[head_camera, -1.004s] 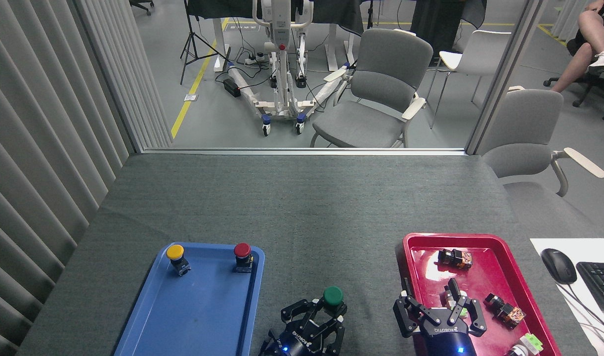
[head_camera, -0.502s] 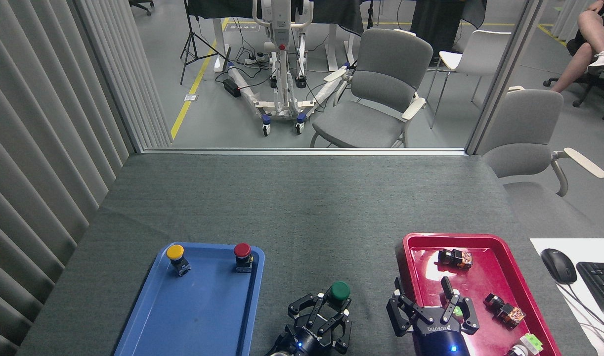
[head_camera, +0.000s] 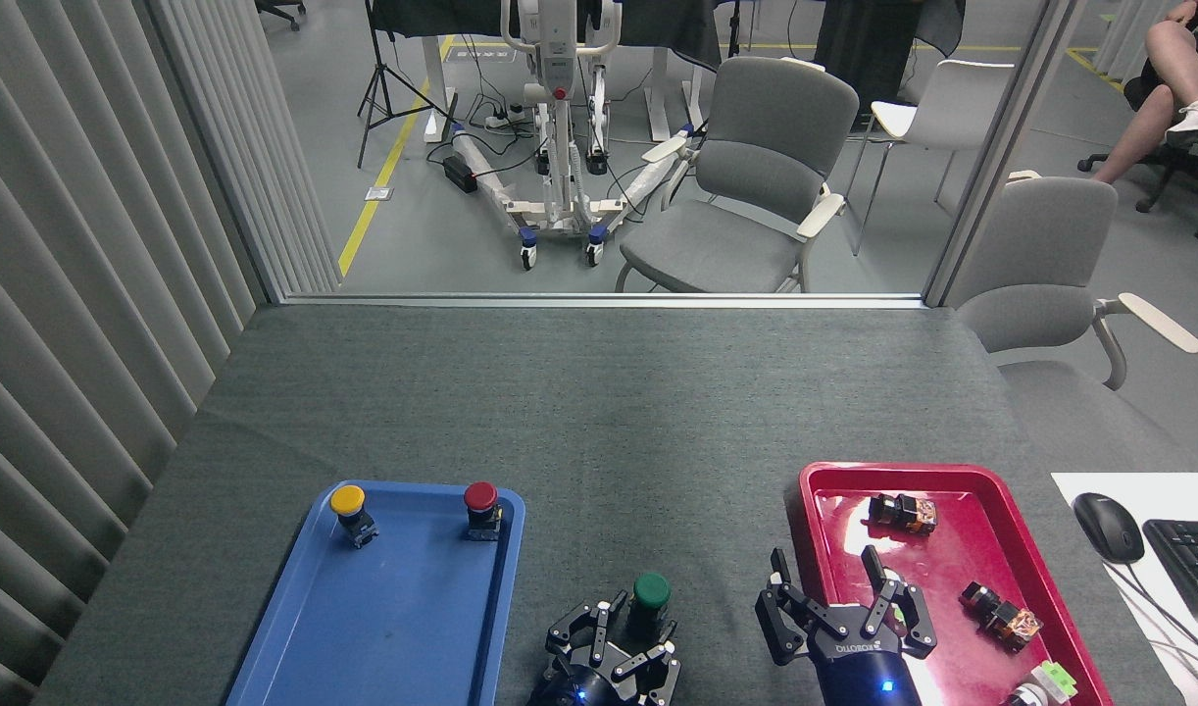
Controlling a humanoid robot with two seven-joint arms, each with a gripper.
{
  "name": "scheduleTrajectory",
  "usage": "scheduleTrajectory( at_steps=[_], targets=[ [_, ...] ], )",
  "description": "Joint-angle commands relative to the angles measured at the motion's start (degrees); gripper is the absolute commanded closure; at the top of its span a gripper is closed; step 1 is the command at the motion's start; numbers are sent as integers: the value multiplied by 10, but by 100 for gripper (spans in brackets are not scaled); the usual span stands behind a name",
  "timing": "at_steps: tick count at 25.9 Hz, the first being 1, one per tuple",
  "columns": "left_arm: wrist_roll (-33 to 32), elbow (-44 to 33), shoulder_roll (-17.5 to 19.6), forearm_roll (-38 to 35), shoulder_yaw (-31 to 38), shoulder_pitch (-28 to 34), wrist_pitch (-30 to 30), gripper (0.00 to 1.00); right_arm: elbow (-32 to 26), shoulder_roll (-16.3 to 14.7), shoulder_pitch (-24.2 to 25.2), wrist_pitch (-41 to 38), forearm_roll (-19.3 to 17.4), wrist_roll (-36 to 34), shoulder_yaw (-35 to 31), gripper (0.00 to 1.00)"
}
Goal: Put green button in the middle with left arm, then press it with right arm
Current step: 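Set the green button on the table and open the left gripper, then withdraw the left gripper back over the blue tray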
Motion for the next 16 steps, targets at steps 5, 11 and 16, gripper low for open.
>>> scheduleTrajectory(
  at_steps=[5,11,16],
  targets=[
    [5,-97,9,-2,0,56,-2,1,2,-1,-2,1,0,-2,18,7],
    [2,-339,148,0,44,164,9,1,2,-5,-4,1,1,-2,67,52],
    [-3,-497,262,15,199,250,-16,1,2,-6,-3,1,24,-3,123,95]
  ],
)
